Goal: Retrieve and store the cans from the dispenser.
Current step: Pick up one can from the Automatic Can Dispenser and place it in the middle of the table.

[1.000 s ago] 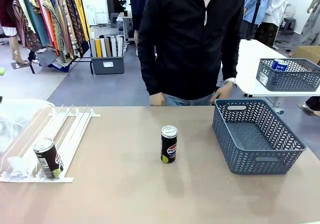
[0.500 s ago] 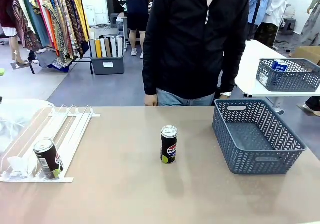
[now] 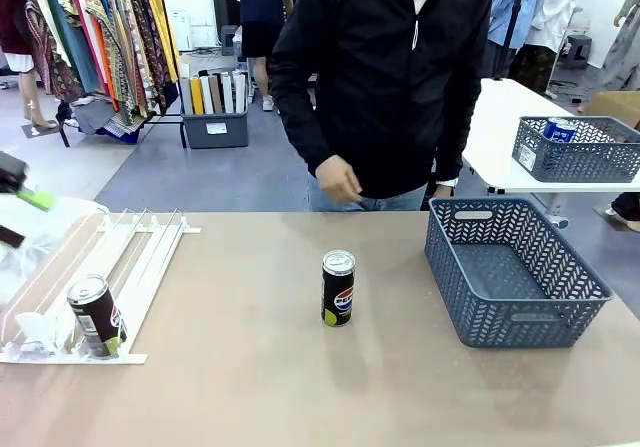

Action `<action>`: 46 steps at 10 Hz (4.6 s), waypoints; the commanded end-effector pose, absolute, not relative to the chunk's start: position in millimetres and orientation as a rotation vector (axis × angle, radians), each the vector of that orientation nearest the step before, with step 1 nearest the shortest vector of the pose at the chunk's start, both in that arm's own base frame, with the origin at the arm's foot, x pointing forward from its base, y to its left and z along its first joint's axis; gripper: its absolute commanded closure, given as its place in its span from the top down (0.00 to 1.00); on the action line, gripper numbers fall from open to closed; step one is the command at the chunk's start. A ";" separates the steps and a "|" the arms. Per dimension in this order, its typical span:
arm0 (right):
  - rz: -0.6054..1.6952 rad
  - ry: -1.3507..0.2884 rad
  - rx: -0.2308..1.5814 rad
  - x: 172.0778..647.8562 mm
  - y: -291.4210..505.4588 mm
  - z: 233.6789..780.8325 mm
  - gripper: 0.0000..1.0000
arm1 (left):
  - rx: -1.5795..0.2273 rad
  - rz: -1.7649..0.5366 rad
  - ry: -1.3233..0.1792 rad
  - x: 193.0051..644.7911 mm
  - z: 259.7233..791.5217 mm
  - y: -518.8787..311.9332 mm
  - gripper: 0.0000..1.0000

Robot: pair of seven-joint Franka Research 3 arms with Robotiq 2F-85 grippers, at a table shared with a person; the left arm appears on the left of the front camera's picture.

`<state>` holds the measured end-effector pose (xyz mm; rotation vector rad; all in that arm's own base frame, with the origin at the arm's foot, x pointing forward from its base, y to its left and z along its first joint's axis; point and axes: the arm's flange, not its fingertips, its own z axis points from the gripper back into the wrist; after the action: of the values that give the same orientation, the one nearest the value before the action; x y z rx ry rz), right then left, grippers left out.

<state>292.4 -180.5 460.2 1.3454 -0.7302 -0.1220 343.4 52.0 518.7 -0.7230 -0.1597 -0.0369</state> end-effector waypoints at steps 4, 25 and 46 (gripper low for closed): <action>-0.123 -0.747 1.361 294.5 -179.8 464.8 1.00 | -0.197 -0.099 -0.013 349.4 499.6 -29.4 1.00; -0.123 -0.747 1.361 294.5 -179.8 464.8 1.00 | -0.033 0.022 -0.035 375.1 401.6 -71.2 0.87; -0.123 -0.747 1.361 294.5 -179.8 464.8 1.00 | -0.058 -0.107 -0.291 301.7 601.7 -52.4 0.00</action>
<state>292.5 -180.5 460.1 1.3458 -0.7296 -0.1221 302.3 -51.9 596.0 -0.0616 -0.2783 -0.1069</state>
